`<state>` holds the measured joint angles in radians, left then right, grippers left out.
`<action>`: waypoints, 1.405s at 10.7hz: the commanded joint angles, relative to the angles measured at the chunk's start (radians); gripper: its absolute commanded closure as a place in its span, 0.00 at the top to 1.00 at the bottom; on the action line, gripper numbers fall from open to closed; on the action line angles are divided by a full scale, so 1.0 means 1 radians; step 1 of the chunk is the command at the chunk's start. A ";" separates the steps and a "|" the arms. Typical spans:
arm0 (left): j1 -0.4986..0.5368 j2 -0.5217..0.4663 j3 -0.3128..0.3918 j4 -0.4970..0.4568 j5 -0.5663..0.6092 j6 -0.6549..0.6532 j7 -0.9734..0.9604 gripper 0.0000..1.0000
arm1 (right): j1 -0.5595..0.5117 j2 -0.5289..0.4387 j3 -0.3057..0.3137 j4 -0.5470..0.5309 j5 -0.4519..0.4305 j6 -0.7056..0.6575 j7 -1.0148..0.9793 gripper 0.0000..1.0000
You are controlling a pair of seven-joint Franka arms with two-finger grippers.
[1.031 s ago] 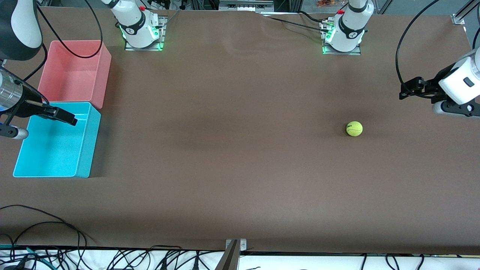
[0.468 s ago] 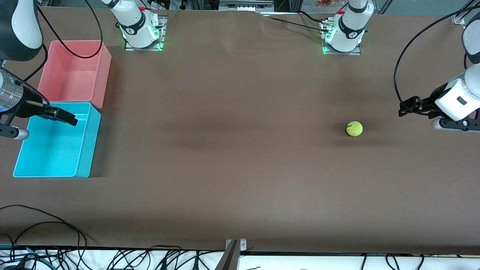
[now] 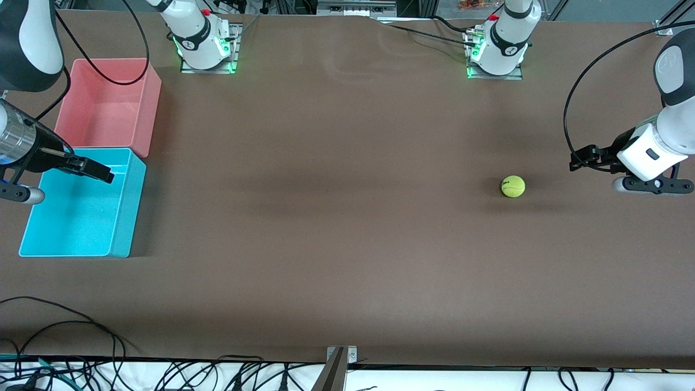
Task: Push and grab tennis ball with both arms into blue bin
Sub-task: 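Lower the left gripper beside the tennis ball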
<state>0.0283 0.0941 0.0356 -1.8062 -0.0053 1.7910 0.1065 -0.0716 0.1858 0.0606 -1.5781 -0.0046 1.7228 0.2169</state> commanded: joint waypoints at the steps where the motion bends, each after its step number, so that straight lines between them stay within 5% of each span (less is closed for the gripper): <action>1: 0.010 -0.016 -0.005 -0.080 0.028 0.100 0.003 1.00 | -0.005 0.012 0.002 0.029 0.017 -0.006 -0.014 1.00; 8: 0.009 -0.010 -0.005 -0.327 0.027 0.443 -0.005 1.00 | -0.005 0.004 -0.001 0.065 0.005 -0.018 -0.016 1.00; 11: 0.009 0.024 -0.005 -0.358 0.024 0.521 -0.005 1.00 | 0.000 0.001 0.002 0.089 -0.090 -0.028 -0.011 1.00; 15: 0.009 0.053 -0.005 -0.415 0.025 0.642 -0.005 1.00 | -0.002 -0.002 -0.008 0.119 -0.092 -0.032 -0.025 1.00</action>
<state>0.0305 0.1407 0.0357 -2.1863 -0.0053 2.3691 0.1058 -0.0733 0.1858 0.0481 -1.5019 -0.0826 1.7133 0.2118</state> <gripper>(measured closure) 0.000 0.000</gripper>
